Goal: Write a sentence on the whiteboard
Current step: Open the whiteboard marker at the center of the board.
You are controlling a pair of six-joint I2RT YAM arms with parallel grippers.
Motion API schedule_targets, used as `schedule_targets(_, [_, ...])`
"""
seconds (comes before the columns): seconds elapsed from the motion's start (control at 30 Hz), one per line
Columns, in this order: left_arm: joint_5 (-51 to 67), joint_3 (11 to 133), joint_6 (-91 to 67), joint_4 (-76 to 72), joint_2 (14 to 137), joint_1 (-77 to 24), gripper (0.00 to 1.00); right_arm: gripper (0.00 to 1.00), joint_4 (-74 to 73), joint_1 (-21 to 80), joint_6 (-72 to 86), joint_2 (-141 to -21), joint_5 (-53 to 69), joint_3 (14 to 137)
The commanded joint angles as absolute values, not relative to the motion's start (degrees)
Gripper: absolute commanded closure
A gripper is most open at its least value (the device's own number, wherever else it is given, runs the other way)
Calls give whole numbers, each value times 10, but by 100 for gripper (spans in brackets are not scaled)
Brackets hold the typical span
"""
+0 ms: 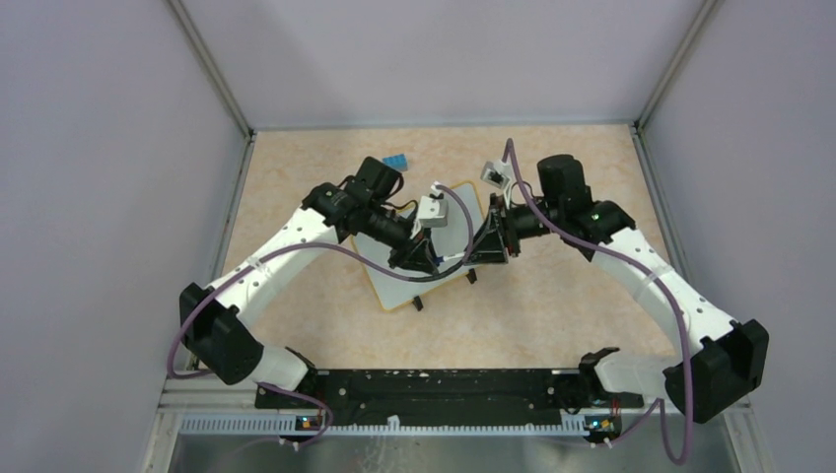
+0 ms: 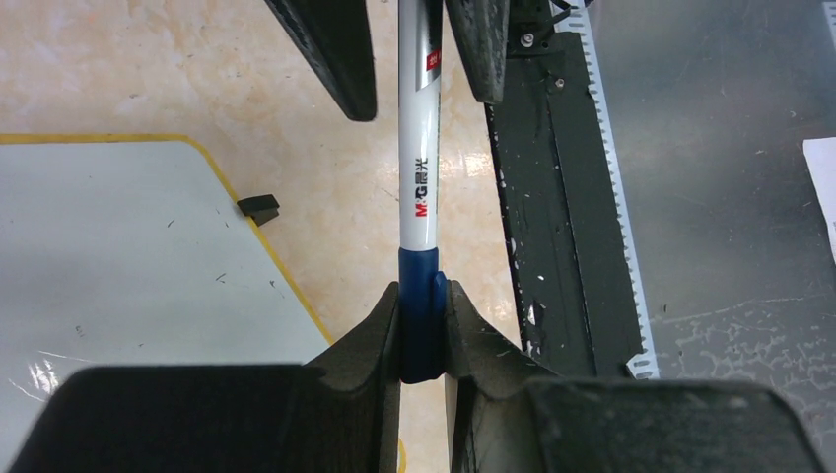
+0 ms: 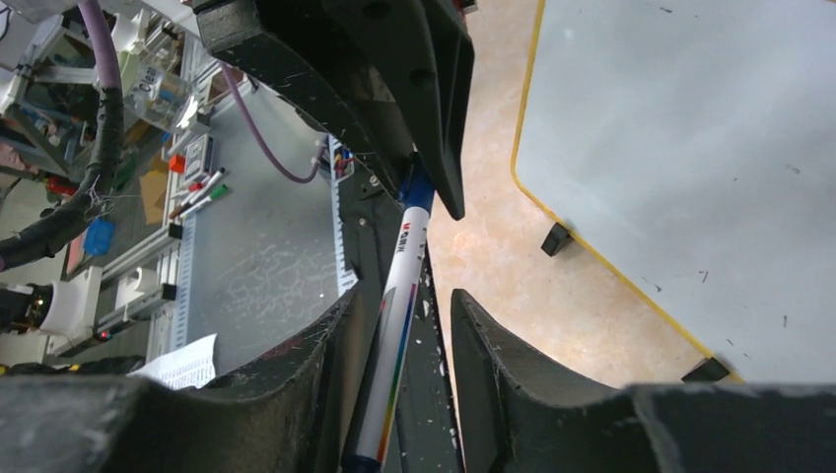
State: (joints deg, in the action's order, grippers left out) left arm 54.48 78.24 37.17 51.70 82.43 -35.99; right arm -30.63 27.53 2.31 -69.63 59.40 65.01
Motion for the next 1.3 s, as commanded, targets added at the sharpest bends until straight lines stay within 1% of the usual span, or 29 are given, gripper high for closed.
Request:
schedule_targets(0.0, [574, 807, 358, 520, 832, -361, 100, 64, -302, 293, 8, -692, 586, 677])
schedule_targets(0.07, [578, 809, 356, 522, 835, -362, 100, 66, -298, 294, 13, -692, 586, 678])
schedule_targets(0.3, [584, 813, 360, 528, 848, -362, 100, 68, -297, 306, 18, -700, 583, 684])
schedule_targets(0.83, [596, 830, 380, 548, 869, -362, 100, 68, -294, 332, 22, -707, 569, 683])
schedule_targets(1.03, [606, 832, 388, 553, 871, -362, 100, 70, -287, 334, 31, -709, 563, 681])
schedule_targets(1.1, [613, 831, 394, 556, 870, -363, 100, 73, -281, 334, 37, -709, 555, 680])
schedule_targets(1.23, [615, 826, 397, 555, 864, -363, 100, 86, -275, 334, 44, -711, 542, 676])
schedule_targets(1.27, [615, 823, 398, 554, 862, -363, 100, 91, -275, 334, 45, -711, 541, 676])
